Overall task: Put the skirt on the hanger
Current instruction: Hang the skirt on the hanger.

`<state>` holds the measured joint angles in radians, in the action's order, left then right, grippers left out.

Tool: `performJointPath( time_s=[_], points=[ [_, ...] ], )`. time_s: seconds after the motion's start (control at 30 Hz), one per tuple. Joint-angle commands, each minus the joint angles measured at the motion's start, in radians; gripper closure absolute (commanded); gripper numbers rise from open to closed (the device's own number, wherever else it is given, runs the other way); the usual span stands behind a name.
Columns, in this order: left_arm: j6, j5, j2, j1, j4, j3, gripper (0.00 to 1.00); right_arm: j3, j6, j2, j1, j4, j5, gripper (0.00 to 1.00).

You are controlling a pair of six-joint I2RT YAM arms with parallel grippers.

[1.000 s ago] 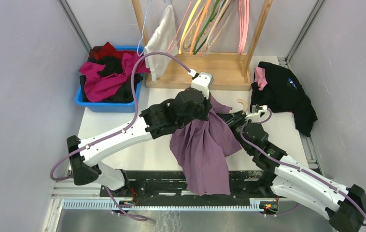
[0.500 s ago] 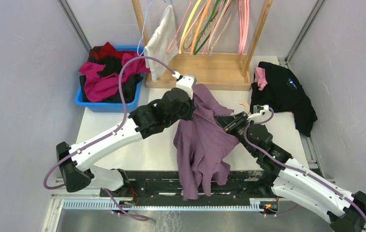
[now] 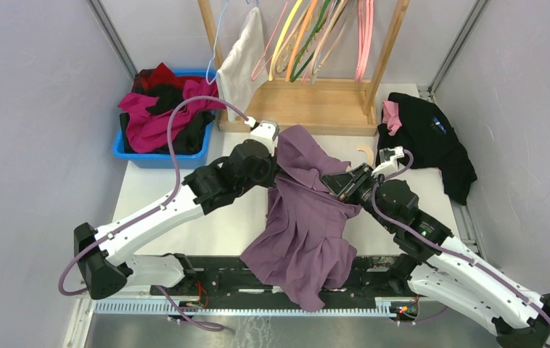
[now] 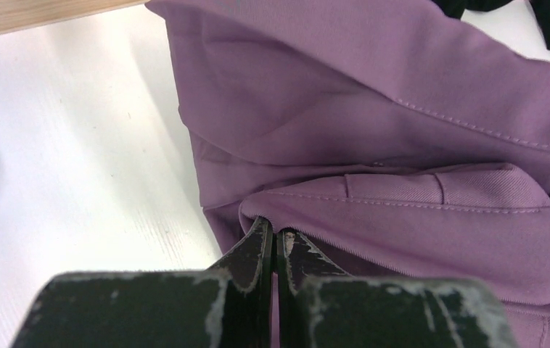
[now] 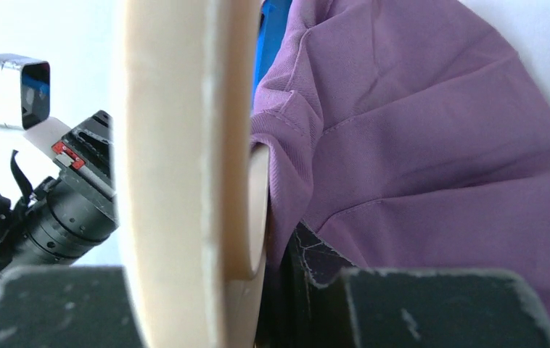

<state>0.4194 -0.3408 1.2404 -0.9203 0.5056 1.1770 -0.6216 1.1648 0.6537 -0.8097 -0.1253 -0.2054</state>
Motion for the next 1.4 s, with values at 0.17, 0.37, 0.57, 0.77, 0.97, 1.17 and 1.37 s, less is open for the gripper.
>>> performJointPath(
  time_s=[0.17, 0.37, 0.57, 0.77, 0.97, 1.17, 1.37],
  points=[
    [0.024, -0.115, -0.078, 0.059, -0.046, -0.126, 0.97, -0.226, -0.204, -0.064, -0.009, -0.108, 0.036, 0.99],
    [0.043, -0.11, -0.09, 0.061, -0.067, -0.203, 0.97, -0.307, -0.283, -0.074, -0.008, -0.174, 0.012, 0.99],
    [0.063, -0.102, -0.079, 0.068, -0.118, -0.279, 0.97, -0.391, -0.341, -0.059, -0.008, -0.213, 0.04, 0.99],
    [0.083, -0.088, -0.082, 0.071, -0.183, -0.358, 0.97, -0.449, -0.386, -0.053, -0.008, -0.238, 0.046, 0.99],
    [0.077, -0.096, -0.104, 0.096, -0.198, -0.392, 0.97, -0.485, -0.416, -0.038, -0.008, -0.245, 0.067, 0.99],
    [0.092, -0.058, -0.056, 0.121, -0.298, -0.476, 0.97, -0.539, -0.433, -0.025, -0.008, -0.282, 0.095, 0.99],
    [0.109, 0.011, -0.03, 0.128, -0.391, -0.533, 0.97, -0.592, -0.485, -0.016, -0.008, -0.342, 0.112, 0.99]
  ],
)
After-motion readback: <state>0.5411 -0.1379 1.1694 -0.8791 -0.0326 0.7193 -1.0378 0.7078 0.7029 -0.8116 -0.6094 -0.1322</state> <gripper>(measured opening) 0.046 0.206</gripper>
